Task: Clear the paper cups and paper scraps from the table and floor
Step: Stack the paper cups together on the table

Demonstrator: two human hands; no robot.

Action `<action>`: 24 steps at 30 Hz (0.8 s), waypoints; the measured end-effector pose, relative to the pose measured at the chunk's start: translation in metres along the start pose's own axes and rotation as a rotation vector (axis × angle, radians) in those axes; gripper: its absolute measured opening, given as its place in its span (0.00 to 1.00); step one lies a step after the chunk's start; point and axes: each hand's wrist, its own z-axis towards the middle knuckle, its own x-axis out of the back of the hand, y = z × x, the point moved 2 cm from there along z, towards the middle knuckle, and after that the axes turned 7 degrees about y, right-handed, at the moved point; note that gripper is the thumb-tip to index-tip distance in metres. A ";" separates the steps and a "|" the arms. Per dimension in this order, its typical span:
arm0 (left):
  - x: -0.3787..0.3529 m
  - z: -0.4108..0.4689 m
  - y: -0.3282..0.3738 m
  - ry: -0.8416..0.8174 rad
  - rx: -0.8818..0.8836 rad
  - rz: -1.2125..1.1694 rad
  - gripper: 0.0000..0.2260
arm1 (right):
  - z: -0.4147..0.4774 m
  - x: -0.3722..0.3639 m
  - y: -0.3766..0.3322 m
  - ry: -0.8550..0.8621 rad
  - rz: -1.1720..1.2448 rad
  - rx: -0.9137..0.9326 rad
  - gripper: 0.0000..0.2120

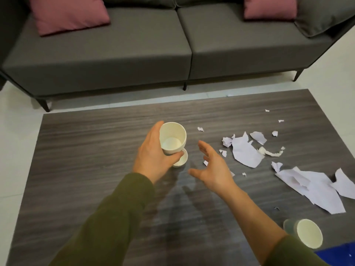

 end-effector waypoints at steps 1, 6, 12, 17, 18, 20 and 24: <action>-0.005 0.000 -0.005 0.000 0.010 -0.002 0.38 | 0.001 -0.004 0.007 -0.006 -0.005 -0.016 0.42; -0.028 -0.003 -0.024 -0.024 0.022 -0.008 0.32 | 0.008 -0.021 0.031 -0.042 -0.029 -0.047 0.43; -0.051 -0.003 -0.039 -0.058 0.060 0.032 0.35 | 0.027 -0.038 0.043 -0.064 -0.033 -0.019 0.43; -0.069 0.000 -0.056 -0.115 0.062 0.084 0.35 | 0.040 -0.048 0.049 -0.082 0.030 0.018 0.36; -0.073 0.001 -0.061 -0.144 0.065 0.102 0.36 | 0.043 -0.051 0.050 -0.088 0.044 0.011 0.34; -0.079 -0.001 -0.068 -0.201 0.075 0.142 0.38 | 0.048 -0.058 0.053 -0.097 0.065 0.007 0.33; -0.087 -0.004 -0.079 -0.251 0.109 0.167 0.43 | 0.054 -0.069 0.064 -0.130 0.089 -0.015 0.35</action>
